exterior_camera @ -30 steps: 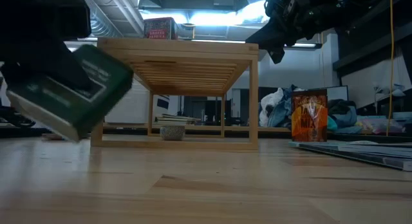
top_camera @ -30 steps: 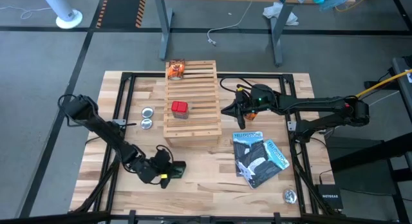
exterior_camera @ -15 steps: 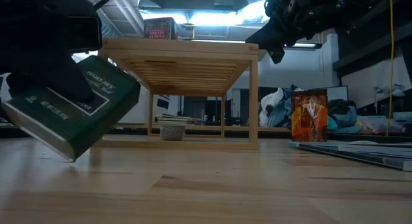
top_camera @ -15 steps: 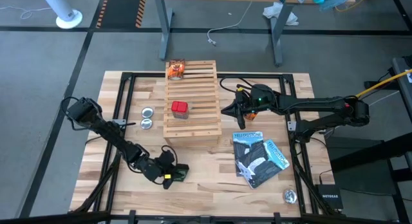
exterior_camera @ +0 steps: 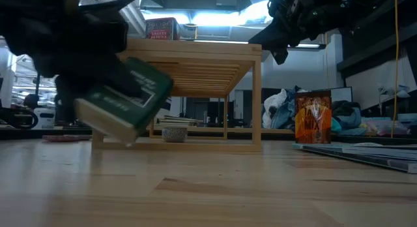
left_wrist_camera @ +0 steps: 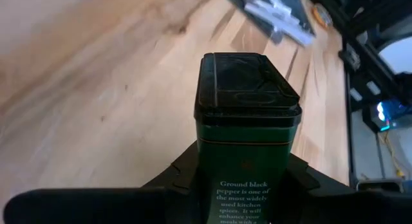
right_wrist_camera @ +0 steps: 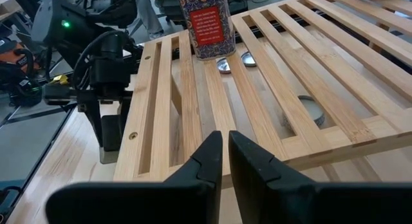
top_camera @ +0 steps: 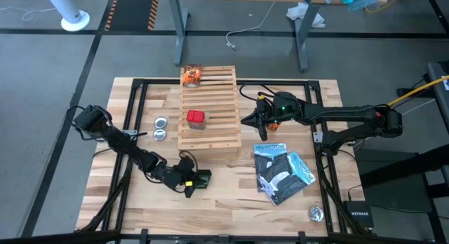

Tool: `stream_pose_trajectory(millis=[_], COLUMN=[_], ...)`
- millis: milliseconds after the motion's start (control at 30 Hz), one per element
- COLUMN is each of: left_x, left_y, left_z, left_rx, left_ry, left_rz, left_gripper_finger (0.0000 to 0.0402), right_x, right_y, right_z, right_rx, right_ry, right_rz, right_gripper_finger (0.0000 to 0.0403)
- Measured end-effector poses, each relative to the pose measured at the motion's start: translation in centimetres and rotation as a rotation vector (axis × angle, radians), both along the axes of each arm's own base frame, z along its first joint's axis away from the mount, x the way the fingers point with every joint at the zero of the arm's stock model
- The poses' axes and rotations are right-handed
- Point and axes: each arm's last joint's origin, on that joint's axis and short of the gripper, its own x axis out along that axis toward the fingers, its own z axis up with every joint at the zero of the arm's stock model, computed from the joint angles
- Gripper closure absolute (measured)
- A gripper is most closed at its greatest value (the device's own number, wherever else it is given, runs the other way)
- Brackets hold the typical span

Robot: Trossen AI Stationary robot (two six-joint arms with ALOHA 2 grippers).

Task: Shelf spices
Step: Remove the black seasoning can from the shelf

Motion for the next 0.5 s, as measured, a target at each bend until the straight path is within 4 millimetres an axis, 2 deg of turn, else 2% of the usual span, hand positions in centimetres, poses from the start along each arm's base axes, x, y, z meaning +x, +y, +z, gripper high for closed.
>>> stream_pose_trajectory(millis=[333,500], left_x=[1.0,1.4], left_y=[0.8,0.8], left_z=[1.0,0.7], left_rx=[0.059,0.129], left_ry=[-0.118,-0.167], left_rz=[0.048,0.102], left_gripper_finger=[0.03,0.03], right_x=[0.0,0.0], right_y=[0.0,0.0], right_z=[0.0,0.0], right_rx=[0.0,0.0], right_ry=[0.0,0.0], right_rz=[0.0,0.0], right_gripper_finger=[0.037,0.037])
